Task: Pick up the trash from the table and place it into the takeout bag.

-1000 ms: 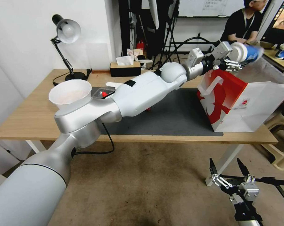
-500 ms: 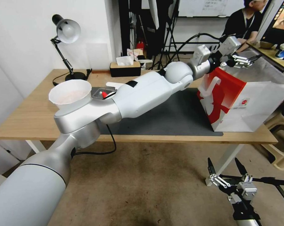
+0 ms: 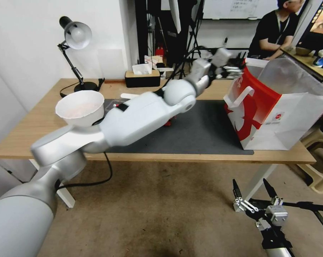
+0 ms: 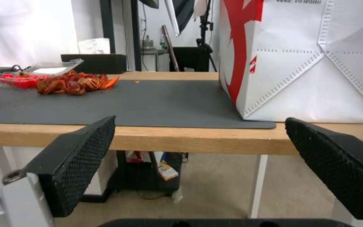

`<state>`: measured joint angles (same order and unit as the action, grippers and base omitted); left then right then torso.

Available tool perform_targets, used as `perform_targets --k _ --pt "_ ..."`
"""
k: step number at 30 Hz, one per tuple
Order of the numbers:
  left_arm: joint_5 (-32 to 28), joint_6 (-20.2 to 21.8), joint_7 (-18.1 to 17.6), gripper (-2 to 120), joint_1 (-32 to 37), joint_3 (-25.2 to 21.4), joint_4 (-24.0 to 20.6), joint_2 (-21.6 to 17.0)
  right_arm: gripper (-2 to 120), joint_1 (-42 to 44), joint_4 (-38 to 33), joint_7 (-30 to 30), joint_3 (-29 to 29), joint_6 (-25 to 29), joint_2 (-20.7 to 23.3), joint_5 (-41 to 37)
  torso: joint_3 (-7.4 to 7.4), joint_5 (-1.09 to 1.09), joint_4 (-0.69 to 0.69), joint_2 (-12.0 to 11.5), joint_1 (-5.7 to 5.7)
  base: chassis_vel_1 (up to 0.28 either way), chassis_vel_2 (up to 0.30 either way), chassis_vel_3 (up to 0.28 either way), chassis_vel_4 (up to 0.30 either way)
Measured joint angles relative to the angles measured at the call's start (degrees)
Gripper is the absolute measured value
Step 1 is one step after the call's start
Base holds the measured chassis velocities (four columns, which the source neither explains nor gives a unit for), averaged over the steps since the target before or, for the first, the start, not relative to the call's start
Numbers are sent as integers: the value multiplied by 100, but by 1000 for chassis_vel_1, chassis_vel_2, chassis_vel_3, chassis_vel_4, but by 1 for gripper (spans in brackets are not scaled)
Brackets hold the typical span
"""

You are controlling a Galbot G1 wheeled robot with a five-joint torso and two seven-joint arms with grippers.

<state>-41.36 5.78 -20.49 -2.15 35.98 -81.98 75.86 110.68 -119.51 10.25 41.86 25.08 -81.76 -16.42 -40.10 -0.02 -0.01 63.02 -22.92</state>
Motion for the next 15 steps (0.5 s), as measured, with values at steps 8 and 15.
perform_targets --k 8,15 --pt "554 1061 -1436 100 617 -208 -1263 -501 100 11 74 1 -44 26 20 30 0 1 0 0 0 0 0 0 0" --pt "853 1231 -1798 100 1183 -482 -1913 -1112 100 -33 115 1 -81 -19 91 86 0 1 1 0 1 0 0 0 0"
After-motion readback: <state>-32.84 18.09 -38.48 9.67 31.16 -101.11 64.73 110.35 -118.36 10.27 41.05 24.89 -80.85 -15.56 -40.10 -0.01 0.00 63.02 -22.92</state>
